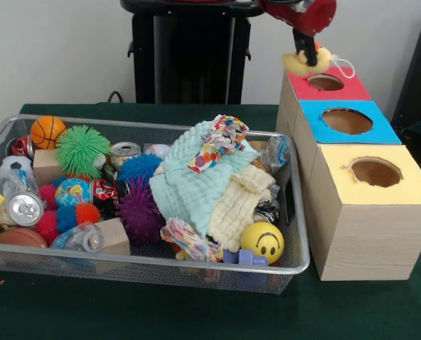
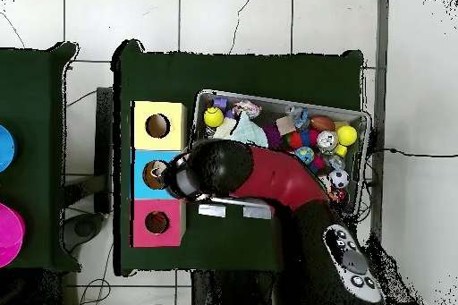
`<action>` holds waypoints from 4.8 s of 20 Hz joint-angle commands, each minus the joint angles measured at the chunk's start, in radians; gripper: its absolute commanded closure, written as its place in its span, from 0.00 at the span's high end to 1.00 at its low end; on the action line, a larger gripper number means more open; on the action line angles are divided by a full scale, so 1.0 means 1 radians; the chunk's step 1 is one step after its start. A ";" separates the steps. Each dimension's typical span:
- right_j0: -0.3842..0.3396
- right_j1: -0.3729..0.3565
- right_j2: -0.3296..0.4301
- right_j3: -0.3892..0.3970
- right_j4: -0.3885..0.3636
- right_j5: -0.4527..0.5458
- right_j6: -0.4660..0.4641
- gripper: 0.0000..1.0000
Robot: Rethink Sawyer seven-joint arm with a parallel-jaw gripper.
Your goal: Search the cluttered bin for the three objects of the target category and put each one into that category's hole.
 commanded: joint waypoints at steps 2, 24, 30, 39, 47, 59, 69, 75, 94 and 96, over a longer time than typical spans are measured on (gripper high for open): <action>0.089 0.051 -0.056 0.142 0.052 -0.122 0.189 0.00; 0.396 0.238 -0.281 0.125 0.111 -0.254 0.261 0.00; 0.424 0.250 -0.319 0.146 0.146 -0.275 0.226 0.00; 0.455 0.229 -0.416 0.105 0.132 -0.167 0.198 0.00; 0.482 0.211 -0.487 0.087 0.122 -0.125 0.188 0.00; 0.448 0.216 -0.494 0.118 0.135 -0.118 0.103 0.00; 0.415 0.184 -0.427 0.146 0.187 -0.102 0.082 0.00; 0.415 0.187 -0.424 0.139 0.178 -0.110 0.074 1.00; 0.410 0.023 -0.482 0.105 0.132 0.121 0.106 1.00; 0.422 0.030 -0.518 0.051 0.076 0.132 0.097 1.00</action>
